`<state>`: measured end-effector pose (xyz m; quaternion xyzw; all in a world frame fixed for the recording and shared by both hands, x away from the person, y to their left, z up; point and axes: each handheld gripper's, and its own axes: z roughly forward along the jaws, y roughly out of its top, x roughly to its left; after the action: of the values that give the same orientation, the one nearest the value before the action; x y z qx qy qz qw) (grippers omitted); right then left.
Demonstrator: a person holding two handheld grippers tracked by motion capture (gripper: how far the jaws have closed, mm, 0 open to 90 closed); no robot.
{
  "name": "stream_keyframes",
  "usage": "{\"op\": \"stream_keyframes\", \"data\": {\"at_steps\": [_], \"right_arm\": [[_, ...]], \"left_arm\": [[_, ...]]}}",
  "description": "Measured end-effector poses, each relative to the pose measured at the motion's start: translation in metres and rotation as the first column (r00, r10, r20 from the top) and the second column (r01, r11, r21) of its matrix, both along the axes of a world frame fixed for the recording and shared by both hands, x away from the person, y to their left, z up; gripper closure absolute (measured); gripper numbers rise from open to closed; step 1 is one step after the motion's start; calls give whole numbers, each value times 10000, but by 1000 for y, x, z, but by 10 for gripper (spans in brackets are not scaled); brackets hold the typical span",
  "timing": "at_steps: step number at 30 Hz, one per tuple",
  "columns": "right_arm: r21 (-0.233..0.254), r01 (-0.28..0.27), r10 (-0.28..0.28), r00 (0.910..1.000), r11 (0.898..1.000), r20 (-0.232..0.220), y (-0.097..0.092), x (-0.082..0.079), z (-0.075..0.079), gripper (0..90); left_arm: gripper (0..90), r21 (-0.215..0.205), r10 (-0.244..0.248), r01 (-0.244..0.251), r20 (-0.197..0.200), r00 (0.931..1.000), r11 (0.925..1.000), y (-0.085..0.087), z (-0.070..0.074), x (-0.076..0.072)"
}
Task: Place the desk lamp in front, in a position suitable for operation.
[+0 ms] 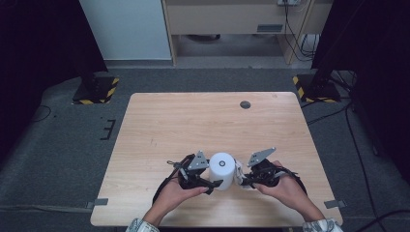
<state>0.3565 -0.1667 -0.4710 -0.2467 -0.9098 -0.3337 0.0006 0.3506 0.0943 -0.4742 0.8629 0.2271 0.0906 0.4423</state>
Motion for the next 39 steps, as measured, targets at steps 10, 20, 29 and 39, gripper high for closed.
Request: {"op": "stream_keyframes", "data": {"at_steps": [10, 20, 29, 39], "right_arm": [[192, -229, 231, 9997, 9996, -92, 3, -10, -2, 802], [345, -600, 593, 9980, 9976, 224, 10, -19, 19, 802], [96, -981, 984, 9944, 9951, -394, 24, -18, -5, 802], [404, -871, 878, 9960, 9954, -157, 18, -22, 10, 801]], "left_arm": [[156, 2, -2, 2, 4, 10000, 10000, 0, 0, 0], [156, 68, -16, 16, 13, 10000, 10000, 0, 0, 0], [172, -11, 20, -20, 28, 10000, 10000, 1, 0, 0], [179, -22, -34, 34, 40, 10000, 10000, 1, 0, 0]]}}
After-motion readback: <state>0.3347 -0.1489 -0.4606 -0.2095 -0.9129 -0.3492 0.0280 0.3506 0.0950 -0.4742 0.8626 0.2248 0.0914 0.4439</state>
